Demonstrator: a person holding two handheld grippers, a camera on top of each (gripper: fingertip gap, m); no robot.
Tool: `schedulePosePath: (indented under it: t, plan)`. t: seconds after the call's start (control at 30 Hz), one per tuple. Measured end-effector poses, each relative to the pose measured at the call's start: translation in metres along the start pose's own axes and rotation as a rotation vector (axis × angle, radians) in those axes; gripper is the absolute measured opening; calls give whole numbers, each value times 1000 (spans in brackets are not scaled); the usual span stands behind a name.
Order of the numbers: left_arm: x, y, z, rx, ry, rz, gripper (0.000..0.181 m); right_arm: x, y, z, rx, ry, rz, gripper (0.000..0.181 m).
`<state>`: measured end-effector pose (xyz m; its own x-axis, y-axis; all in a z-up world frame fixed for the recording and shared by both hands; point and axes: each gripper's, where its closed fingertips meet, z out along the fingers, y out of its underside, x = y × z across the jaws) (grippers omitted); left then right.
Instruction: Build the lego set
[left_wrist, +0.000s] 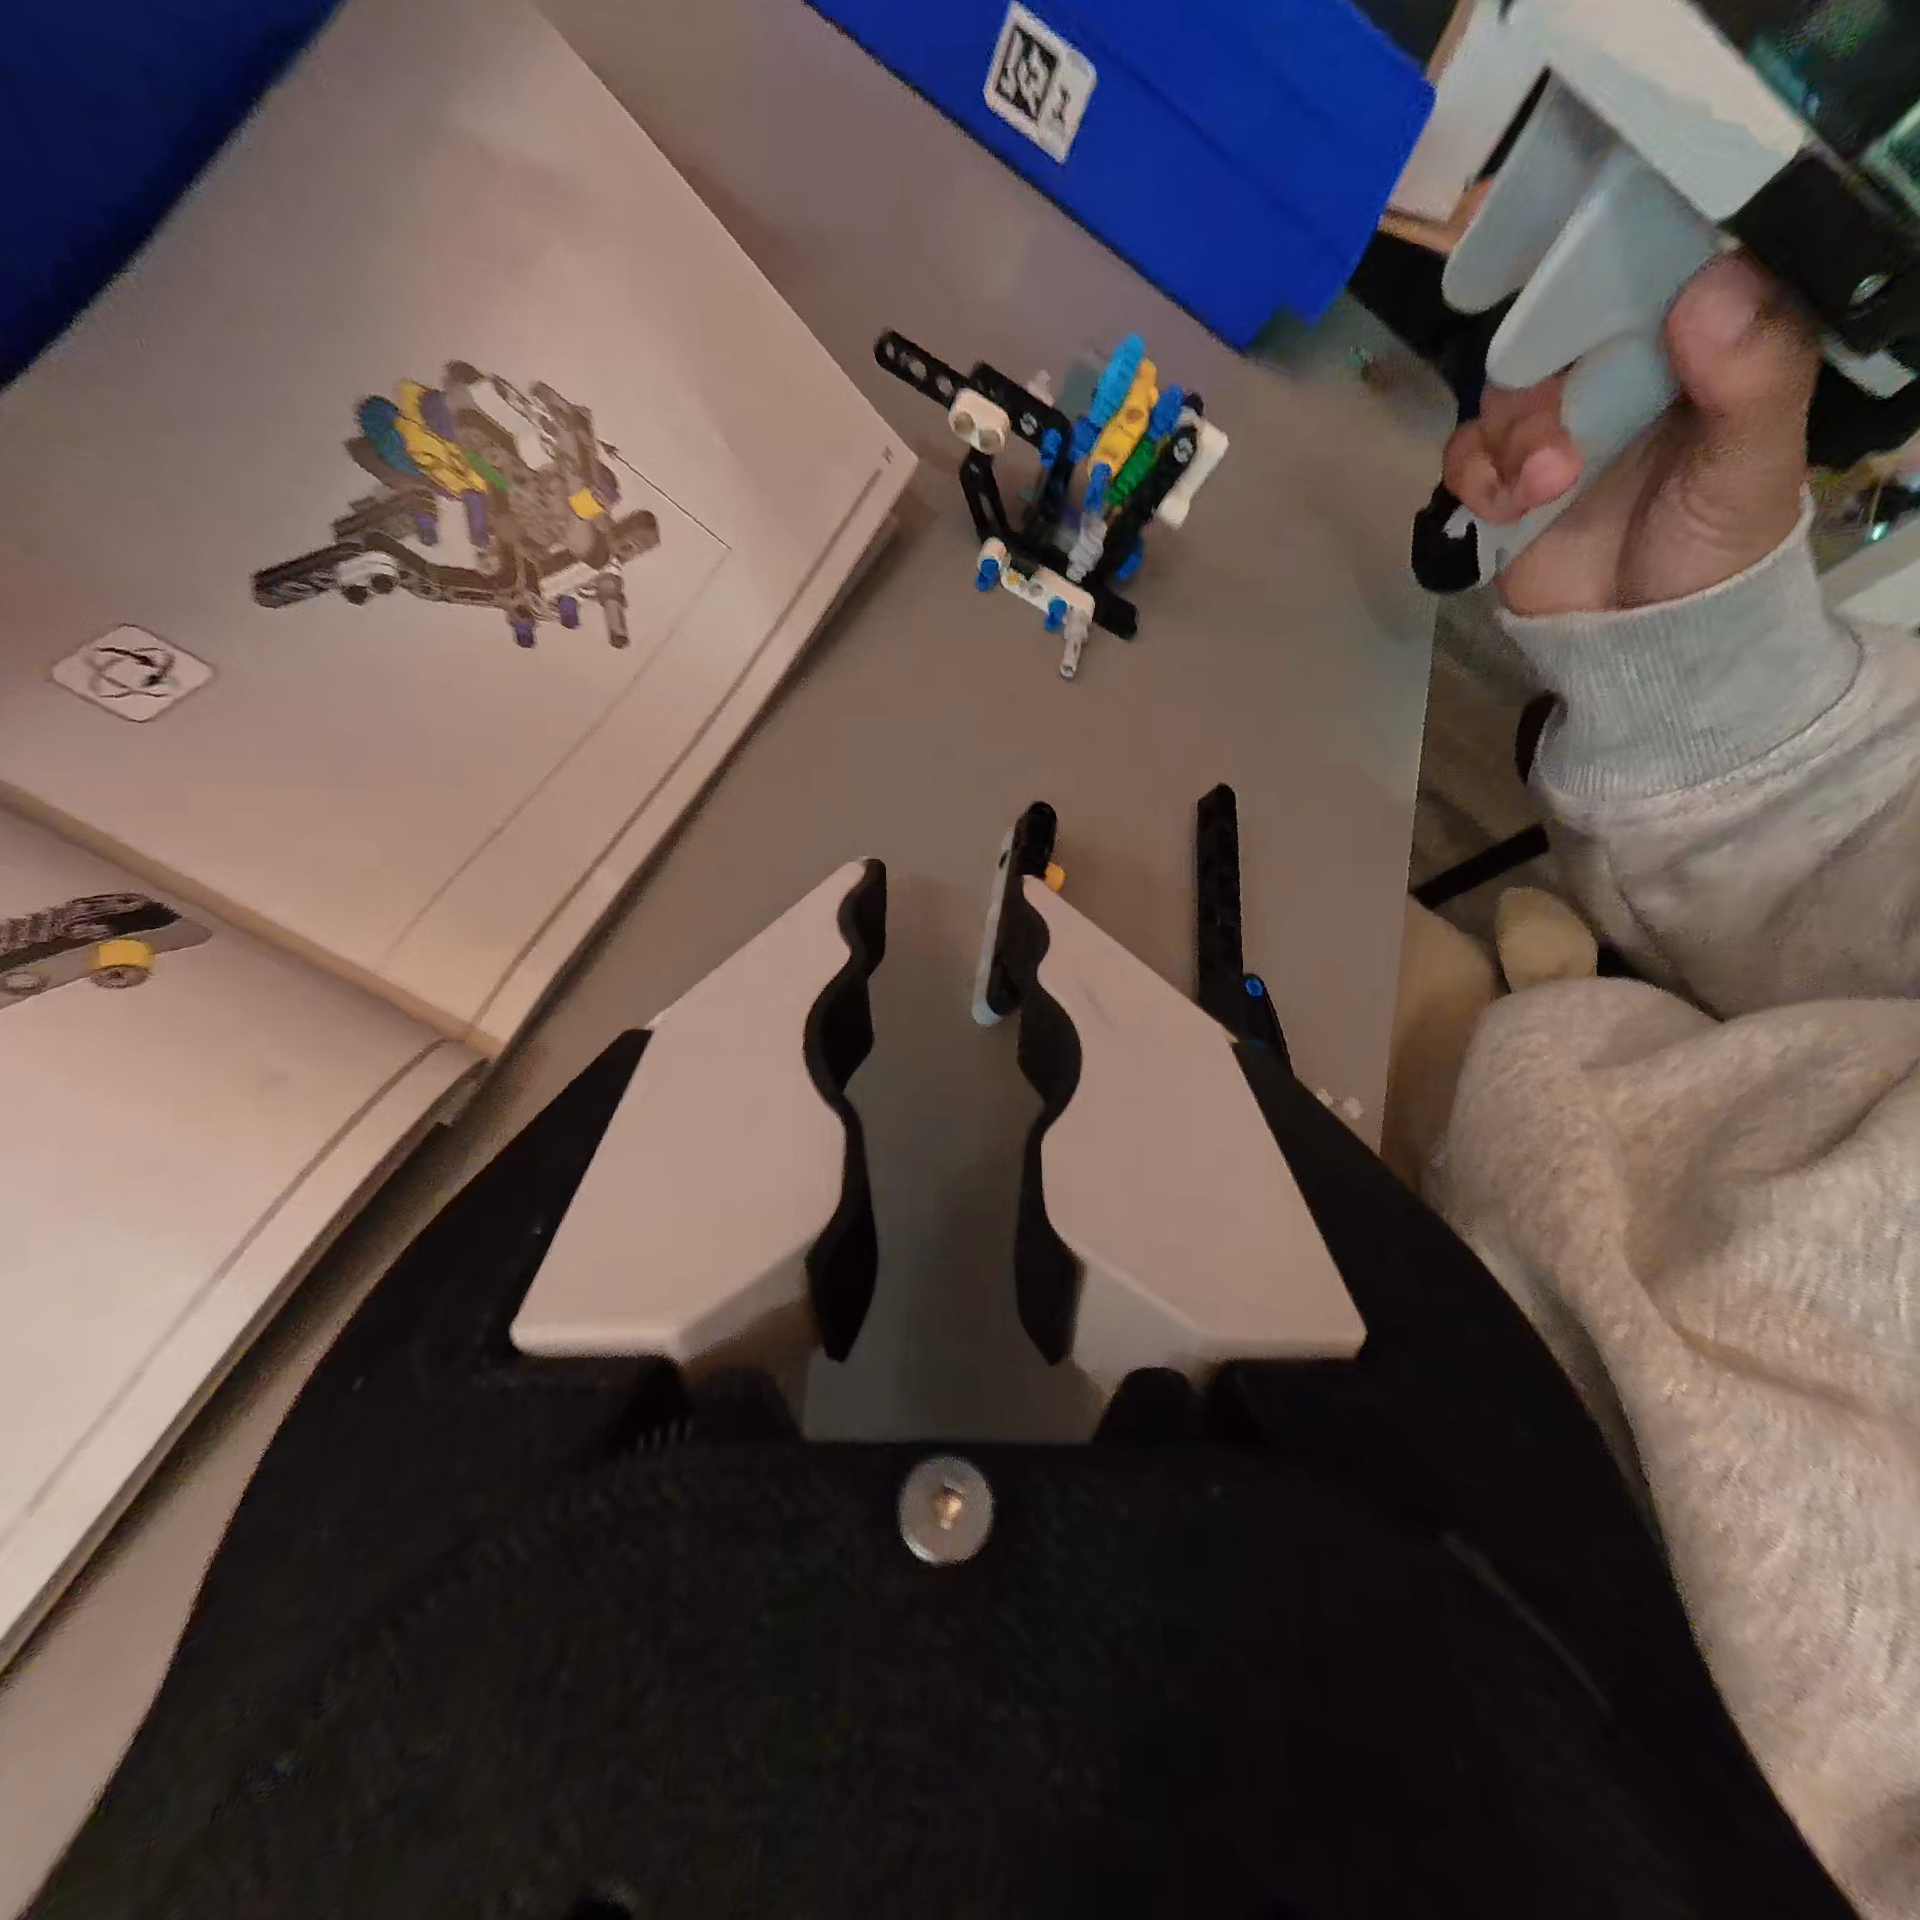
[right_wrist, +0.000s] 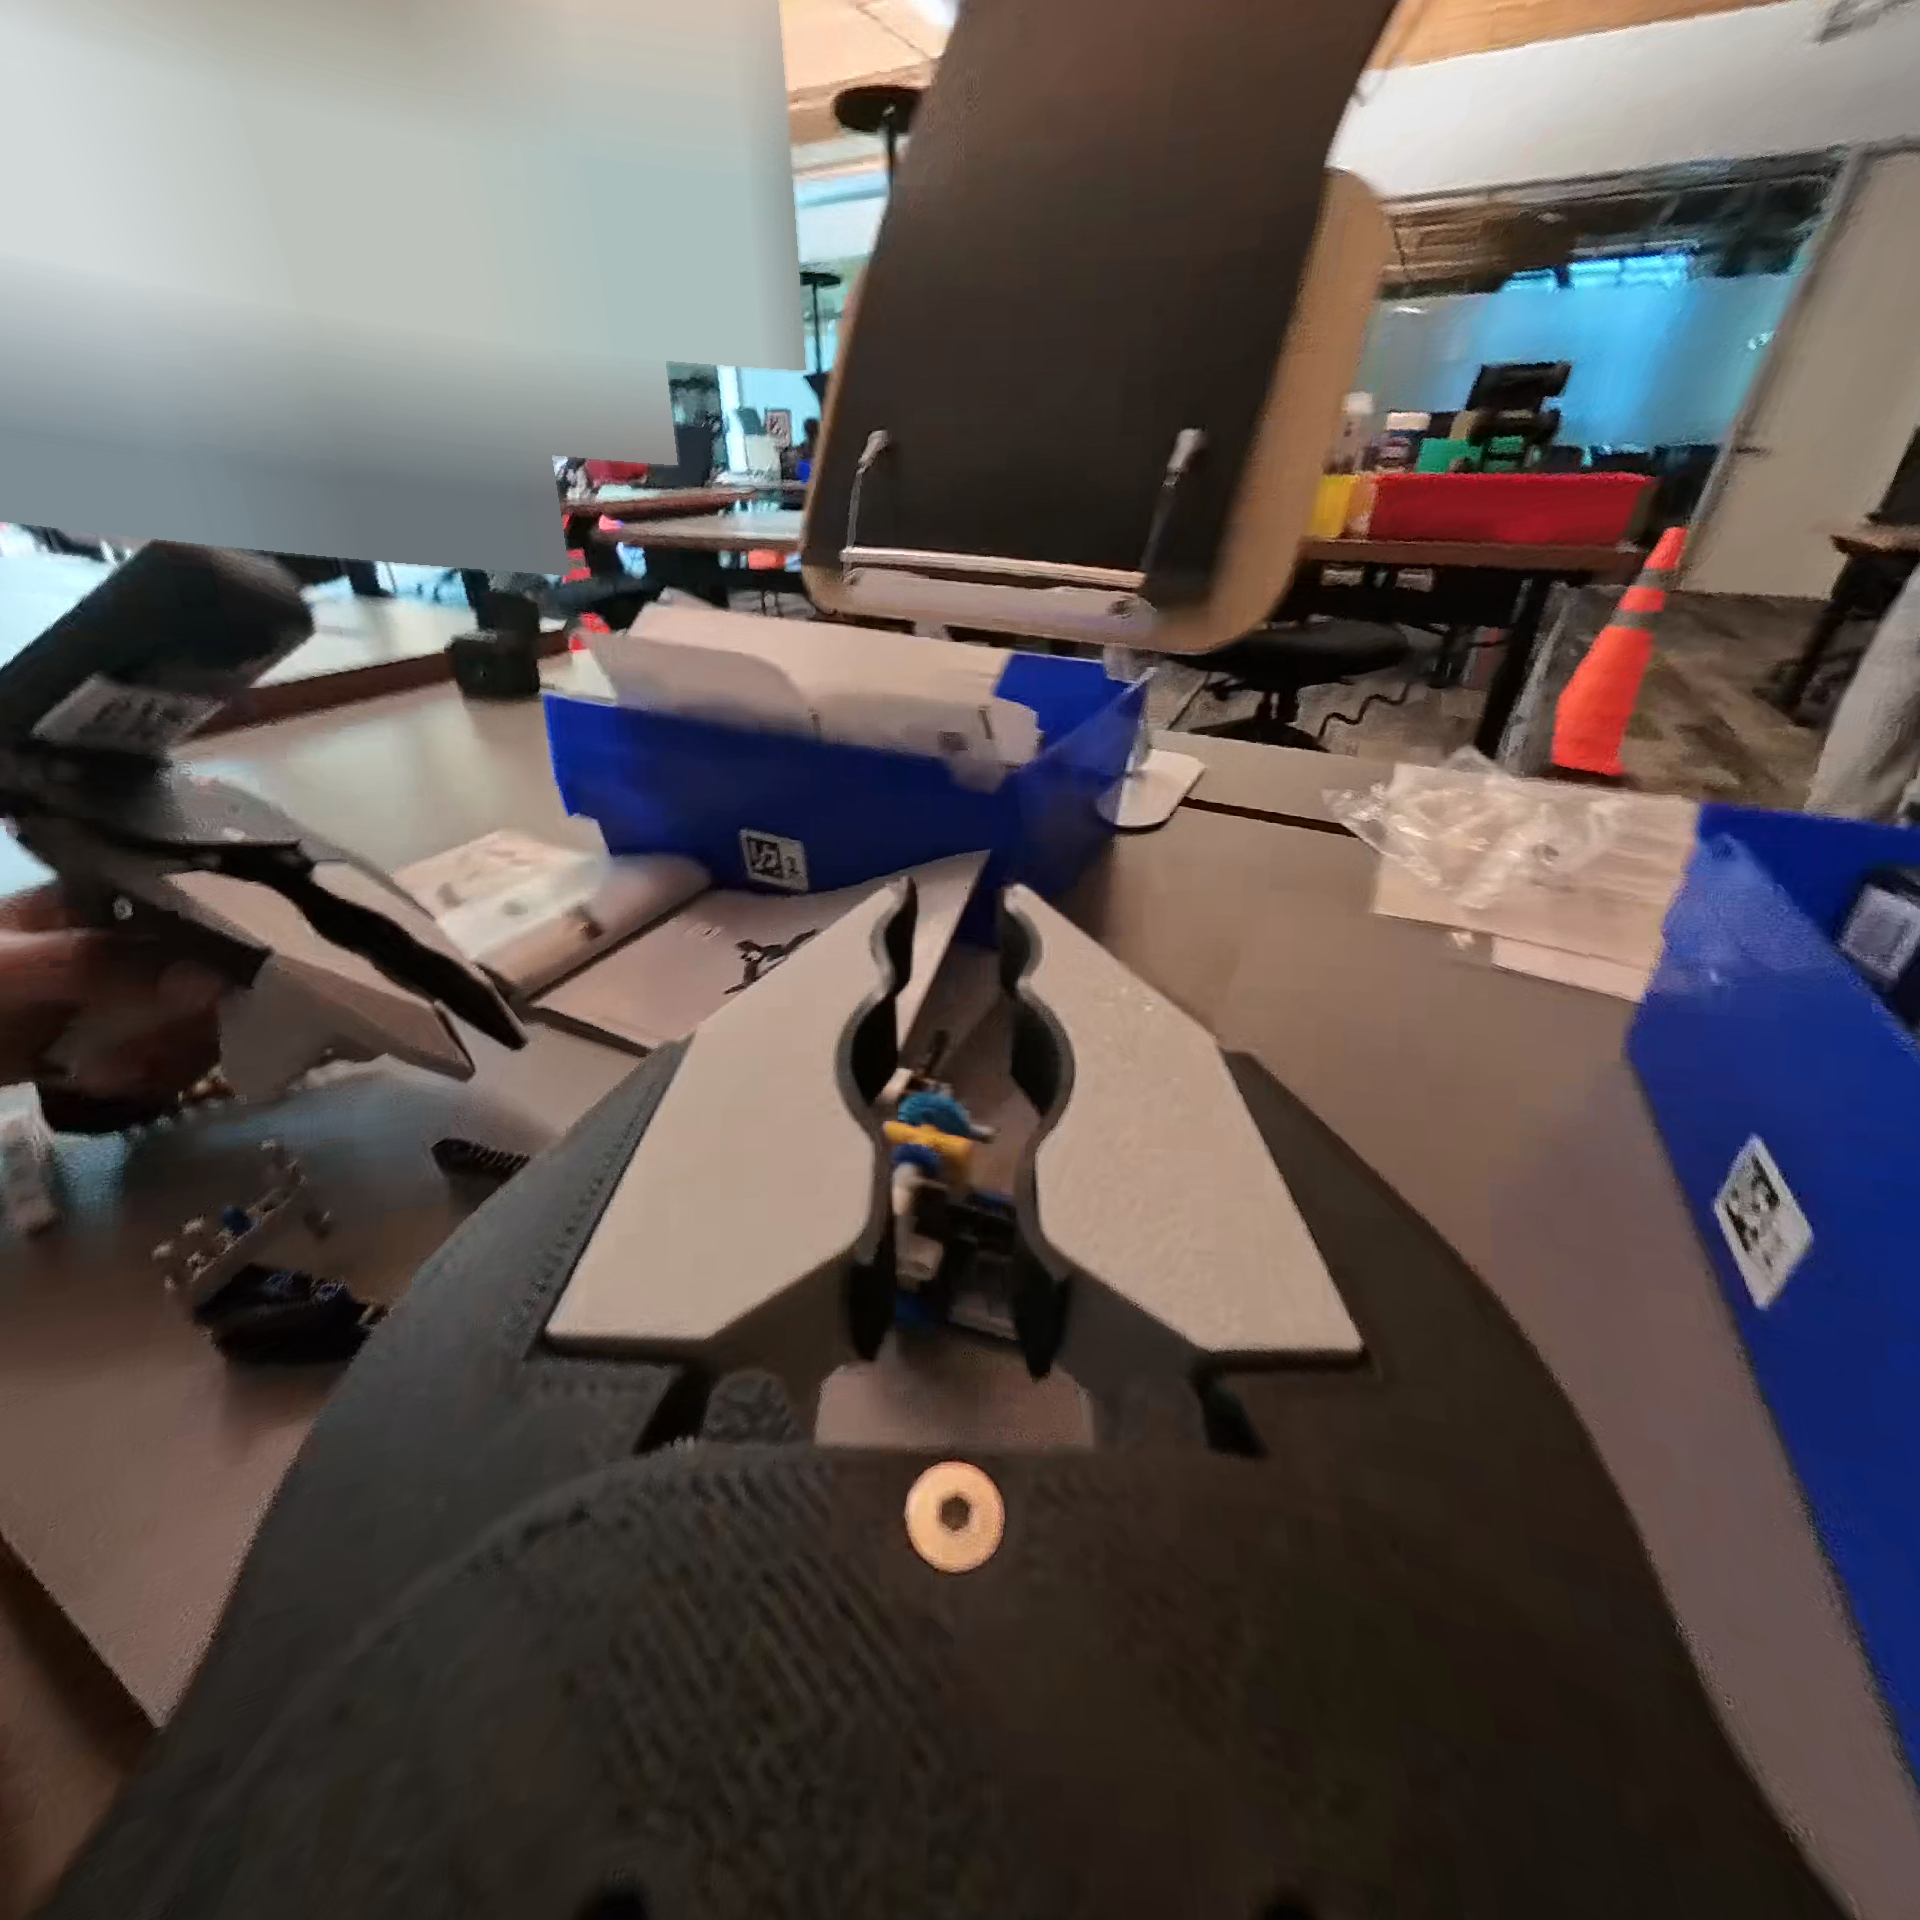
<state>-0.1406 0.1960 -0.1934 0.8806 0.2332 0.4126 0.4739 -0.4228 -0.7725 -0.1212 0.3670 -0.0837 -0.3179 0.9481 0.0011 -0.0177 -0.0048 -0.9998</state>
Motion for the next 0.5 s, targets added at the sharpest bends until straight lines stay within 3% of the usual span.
schedulePosePath:
  t: [0.03,0.23,0.5]
  plan:
    - [-2,-3,-2,24,-3,-13,20,10,1,-4,3,6,45,16]
    - [-9,-15,-11,118,4,-78,21,27,22,-4,-7,-47,267,24]
    - [-13,-11,-8,93,-39,-55,27,19,30,1,-51,-66,247,26]
